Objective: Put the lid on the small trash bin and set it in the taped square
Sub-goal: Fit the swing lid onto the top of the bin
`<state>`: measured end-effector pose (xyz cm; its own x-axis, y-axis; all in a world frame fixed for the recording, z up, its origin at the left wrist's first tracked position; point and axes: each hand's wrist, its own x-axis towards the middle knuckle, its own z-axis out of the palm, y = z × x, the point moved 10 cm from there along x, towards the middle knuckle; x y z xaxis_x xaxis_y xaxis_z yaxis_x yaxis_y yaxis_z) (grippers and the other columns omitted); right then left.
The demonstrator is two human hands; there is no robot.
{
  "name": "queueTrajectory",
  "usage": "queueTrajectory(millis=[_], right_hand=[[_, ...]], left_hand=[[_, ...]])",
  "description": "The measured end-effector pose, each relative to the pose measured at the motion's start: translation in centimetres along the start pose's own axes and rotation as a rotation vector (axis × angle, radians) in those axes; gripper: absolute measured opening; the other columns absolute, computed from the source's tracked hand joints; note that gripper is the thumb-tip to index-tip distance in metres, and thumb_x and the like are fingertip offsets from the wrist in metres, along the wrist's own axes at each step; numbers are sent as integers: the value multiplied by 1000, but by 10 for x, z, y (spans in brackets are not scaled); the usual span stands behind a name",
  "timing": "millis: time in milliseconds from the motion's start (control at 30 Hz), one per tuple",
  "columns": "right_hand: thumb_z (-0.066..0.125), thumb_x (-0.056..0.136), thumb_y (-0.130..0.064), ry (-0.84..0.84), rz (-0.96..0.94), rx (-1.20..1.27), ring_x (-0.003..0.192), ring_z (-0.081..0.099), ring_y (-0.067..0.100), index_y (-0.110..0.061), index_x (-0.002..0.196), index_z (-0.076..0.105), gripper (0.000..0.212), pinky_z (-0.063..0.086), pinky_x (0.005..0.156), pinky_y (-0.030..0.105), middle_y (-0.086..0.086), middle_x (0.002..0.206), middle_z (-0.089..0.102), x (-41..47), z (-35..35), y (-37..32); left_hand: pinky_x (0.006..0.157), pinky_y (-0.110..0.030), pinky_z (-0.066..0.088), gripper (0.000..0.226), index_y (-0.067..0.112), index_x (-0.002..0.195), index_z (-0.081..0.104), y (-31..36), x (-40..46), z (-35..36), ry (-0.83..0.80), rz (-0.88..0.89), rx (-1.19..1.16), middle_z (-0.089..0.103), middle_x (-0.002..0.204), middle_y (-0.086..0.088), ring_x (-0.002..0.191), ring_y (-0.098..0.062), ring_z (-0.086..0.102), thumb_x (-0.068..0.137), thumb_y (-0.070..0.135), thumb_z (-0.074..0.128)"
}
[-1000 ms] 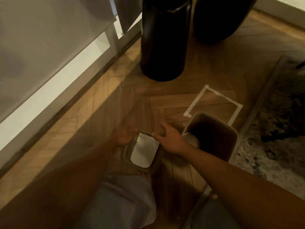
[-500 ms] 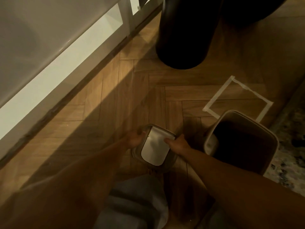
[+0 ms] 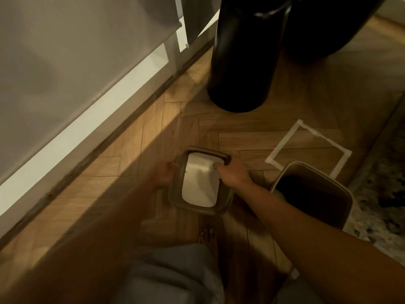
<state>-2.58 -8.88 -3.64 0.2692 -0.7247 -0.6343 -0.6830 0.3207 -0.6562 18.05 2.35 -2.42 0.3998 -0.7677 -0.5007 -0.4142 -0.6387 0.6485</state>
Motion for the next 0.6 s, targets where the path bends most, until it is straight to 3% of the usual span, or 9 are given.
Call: queueTrajectory(millis=[100, 233, 367, 500, 600], right_hand=[[71, 87, -35, 65, -121, 39, 119, 61, 29, -16, 140, 53, 58, 52, 101, 44, 6, 134, 61, -19, -32, -33], [70, 91, -34, 137, -267, 24, 129, 53, 26, -21, 145, 51, 59, 47, 106, 41, 1, 146, 48, -55, -83, -59], [69, 91, -39, 194, -365, -158, 143, 39, 27, -17, 150, 45, 68, 41, 114, 49, 2, 159, 33, -99, -128, -69], [67, 92, -44, 176, -459, -201, 141, 43, 19, -20, 150, 48, 65, 40, 113, 37, 1, 156, 44, -156, -146, -66], [59, 87, -64, 106, -487, -277, 122, 54, 6, -31, 148, 48, 70, 43, 91, 24, -10, 141, 58, -190, -144, -53]], left_hand=[[94, -44, 48, 33, -2, 127, 60, 41, -13, -31, 107, 83, -41, 68, 109, -19, 103, -32, 62, 104, 18, 48], [89, -39, 51, 38, 8, 138, 56, 94, -34, -38, 167, 170, -68, 65, 116, -6, 102, -21, 61, 103, 23, 51], [88, -47, 55, 34, 12, 133, 59, 139, -50, -29, 136, 209, -206, 68, 107, -5, 98, -23, 66, 102, 25, 53], [66, -27, 57, 27, 19, 125, 62, 183, -68, -4, 78, 246, -283, 69, 103, -1, 89, -16, 68, 102, 30, 53], [58, -20, 52, 24, 21, 120, 61, 210, -81, 20, 51, 276, -310, 69, 100, 3, 79, -13, 70, 100, 33, 54]])
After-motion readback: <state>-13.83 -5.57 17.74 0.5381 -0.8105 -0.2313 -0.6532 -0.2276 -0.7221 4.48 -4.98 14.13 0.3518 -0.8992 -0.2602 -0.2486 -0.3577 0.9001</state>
